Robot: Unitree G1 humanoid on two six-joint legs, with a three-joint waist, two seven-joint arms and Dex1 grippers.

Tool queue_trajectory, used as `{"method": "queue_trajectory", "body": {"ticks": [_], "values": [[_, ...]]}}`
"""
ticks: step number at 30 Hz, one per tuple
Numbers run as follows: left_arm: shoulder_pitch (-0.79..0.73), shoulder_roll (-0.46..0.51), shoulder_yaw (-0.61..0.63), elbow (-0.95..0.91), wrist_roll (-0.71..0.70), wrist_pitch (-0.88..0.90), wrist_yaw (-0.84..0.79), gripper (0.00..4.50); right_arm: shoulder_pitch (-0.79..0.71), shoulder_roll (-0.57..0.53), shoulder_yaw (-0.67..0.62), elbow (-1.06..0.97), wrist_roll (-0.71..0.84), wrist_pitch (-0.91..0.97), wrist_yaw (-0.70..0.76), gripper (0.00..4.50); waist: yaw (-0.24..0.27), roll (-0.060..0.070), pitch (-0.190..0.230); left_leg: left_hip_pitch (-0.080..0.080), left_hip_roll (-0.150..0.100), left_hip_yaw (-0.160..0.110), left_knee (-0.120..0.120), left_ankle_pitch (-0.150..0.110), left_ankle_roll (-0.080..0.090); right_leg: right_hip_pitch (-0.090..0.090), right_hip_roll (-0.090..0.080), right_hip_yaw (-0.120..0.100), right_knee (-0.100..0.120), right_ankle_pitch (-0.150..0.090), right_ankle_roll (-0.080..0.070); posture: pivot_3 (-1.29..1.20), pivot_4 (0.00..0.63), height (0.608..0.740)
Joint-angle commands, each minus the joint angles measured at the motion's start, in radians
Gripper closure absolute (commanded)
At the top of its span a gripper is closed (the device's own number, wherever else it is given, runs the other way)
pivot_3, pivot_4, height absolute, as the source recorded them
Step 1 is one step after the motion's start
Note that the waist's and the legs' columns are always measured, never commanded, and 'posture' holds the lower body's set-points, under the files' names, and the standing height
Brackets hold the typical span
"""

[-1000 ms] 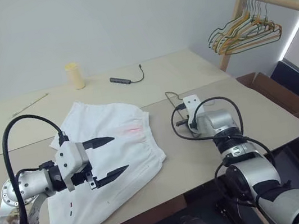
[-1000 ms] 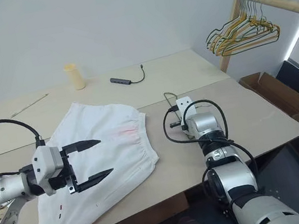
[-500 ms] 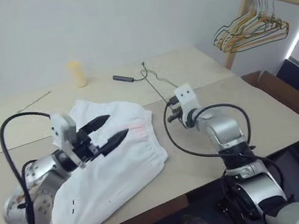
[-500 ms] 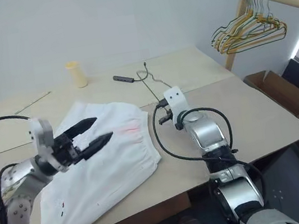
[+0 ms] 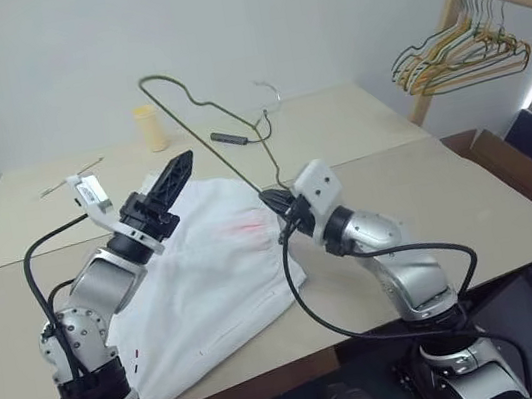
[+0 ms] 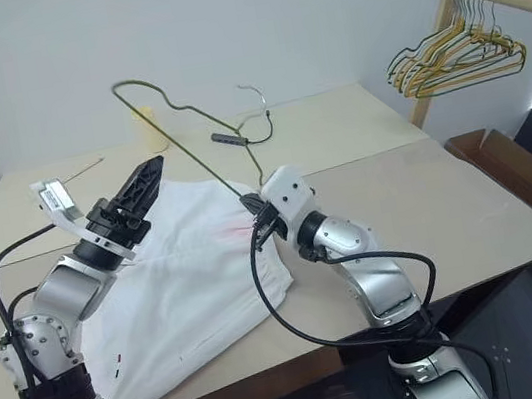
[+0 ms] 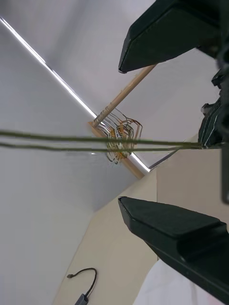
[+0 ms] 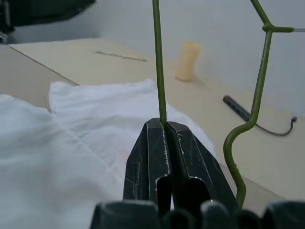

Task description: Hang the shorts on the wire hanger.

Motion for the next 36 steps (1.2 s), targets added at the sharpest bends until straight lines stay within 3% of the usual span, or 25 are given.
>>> {"method": "queue_trajectory", "body": {"ticks": [1,4,7,18,19,24,28,33,36], "values": [[-0.024,0.016,-0.007,-0.037,-0.023,-0.014,-0.004,0.0,0.007,-0.015,0.015,-0.046,0.007,-0.1,0.04,4.47,0.0,0.0,0.0,0.0,0.0,0.001,0.0,0.0,0.0,0.0,0.0,0.0,0.0,0.0,0.0,-0.11,0.0,0.74],[-0.026,0.023,-0.014,-0.044,-0.024,-0.018,-0.008,0.0,0.028,-0.036,0.026,-0.053,0.014,-0.147,0.081,4.47,0.001,0.0,0.0,0.0,-0.001,0.002,0.0,0.0,0.0,0.0,0.0,0.0,-0.001,0.0,0.0,-0.11,0.0,0.74],[-0.03,0.029,-0.024,-0.053,-0.02,-0.021,-0.025,0.58,0.04,-0.053,0.045,-0.042,-0.011,-0.184,0.094,4.5,0.002,0.0,0.0,0.0,-0.001,0.003,0.0,0.0,0.0,0.0,0.0,0.0,-0.002,0.0,0.0,-0.11,0.0,0.74],[-0.036,0.009,-0.05,-0.026,0.029,-0.058,0.006,4.29,0.033,-0.041,0.054,0.003,-0.091,-0.237,0.043,4.5,0.003,0.0,0.0,0.0,-0.001,0.003,0.0,0.0,0.0,0.001,0.0,0.0,-0.002,0.0,0.0,-0.11,0.0,0.74],[-0.035,0.006,-0.05,-0.026,0.032,-0.063,0.009,4.48,0.035,-0.041,0.054,0.005,-0.098,-0.248,0.04,4.5,0.003,0.0,0.0,0.0,-0.001,0.003,0.0,0.0,0.0,0.001,0.0,0.0,-0.002,0.0,0.0,-0.11,0.0,0.74],[-0.027,0.008,-0.064,-0.036,0.079,-0.079,-0.01,4.48,0.043,-0.063,0.079,0.013,-0.129,-0.303,0.057,4.5,0.003,0.0,0.0,0.0,-0.001,0.003,0.0,0.0,0.0,0.001,0.0,0.0,-0.002,0.0,-0.001,-0.11,0.0,0.74],[-0.021,0.009,-0.074,-0.049,0.117,-0.089,-0.027,4.5,0.048,-0.085,0.101,0.005,-0.142,-0.318,0.082,3.45,0.002,0.0,0.0,0.0,-0.001,0.003,0.0,0.0,0.0,0.001,0.0,0.0,-0.003,0.0,0.0,-0.11,0.0,0.74],[0.003,0.04,-0.089,-0.069,0.218,-0.147,-0.132,4.5,0.05,-0.102,0.096,-0.003,-0.132,-0.333,0.103,1.64,0.002,0.0,0.0,0.0,-0.001,0.003,0.0,0.0,0.0,0.001,0.0,0.0,-0.002,0.0,0.0,-0.11,0.0,0.74],[0.019,0.095,-0.074,-0.072,0.243,-0.155,-0.226,4.5,0.035,-0.139,0.04,-0.081,0.028,-0.21,0.206,0.56,0.002,-0.001,0.0,0.0,-0.001,0.003,0.0,0.0,0.0,0.001,0.0,0.0,-0.003,0.0,0.0,-0.1,0.0,0.74]]}}
